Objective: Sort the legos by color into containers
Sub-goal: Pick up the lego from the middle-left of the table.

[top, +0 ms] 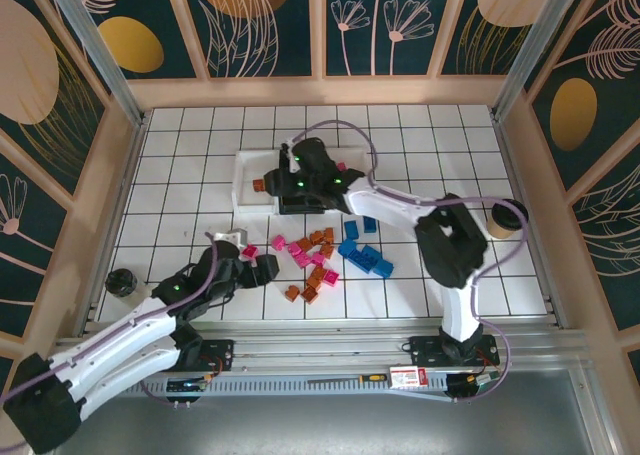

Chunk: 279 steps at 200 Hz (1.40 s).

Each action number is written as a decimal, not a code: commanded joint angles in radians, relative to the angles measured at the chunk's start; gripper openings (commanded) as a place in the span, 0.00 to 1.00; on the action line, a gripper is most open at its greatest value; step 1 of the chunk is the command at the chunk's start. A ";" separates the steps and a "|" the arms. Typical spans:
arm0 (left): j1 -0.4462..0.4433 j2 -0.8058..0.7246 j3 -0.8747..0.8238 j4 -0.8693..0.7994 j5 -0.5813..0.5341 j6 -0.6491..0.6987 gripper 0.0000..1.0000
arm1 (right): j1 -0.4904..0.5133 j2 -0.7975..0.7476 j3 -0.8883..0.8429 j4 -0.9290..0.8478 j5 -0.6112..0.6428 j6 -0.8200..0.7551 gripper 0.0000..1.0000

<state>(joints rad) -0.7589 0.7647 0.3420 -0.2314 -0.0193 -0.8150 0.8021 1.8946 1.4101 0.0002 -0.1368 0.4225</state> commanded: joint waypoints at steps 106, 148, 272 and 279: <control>-0.395 0.403 0.143 -0.006 -0.198 -0.015 0.58 | -0.081 -0.430 -0.504 0.215 0.055 0.085 0.59; -0.395 0.454 0.147 0.032 -0.211 -0.003 0.53 | -0.088 -0.472 -0.528 0.213 0.061 0.085 0.60; -0.205 0.282 0.233 -0.037 -0.294 0.070 0.22 | -0.097 -0.573 -0.639 0.207 0.077 0.103 0.60; -0.162 0.269 0.255 -0.043 -0.298 0.094 0.21 | -0.096 -0.583 -0.651 0.205 0.080 0.105 0.60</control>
<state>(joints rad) -1.0302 1.0946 0.5358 -0.2489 -0.2836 -0.7914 0.7120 1.3579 0.7963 0.1841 -0.0799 0.5083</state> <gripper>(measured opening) 0.231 0.598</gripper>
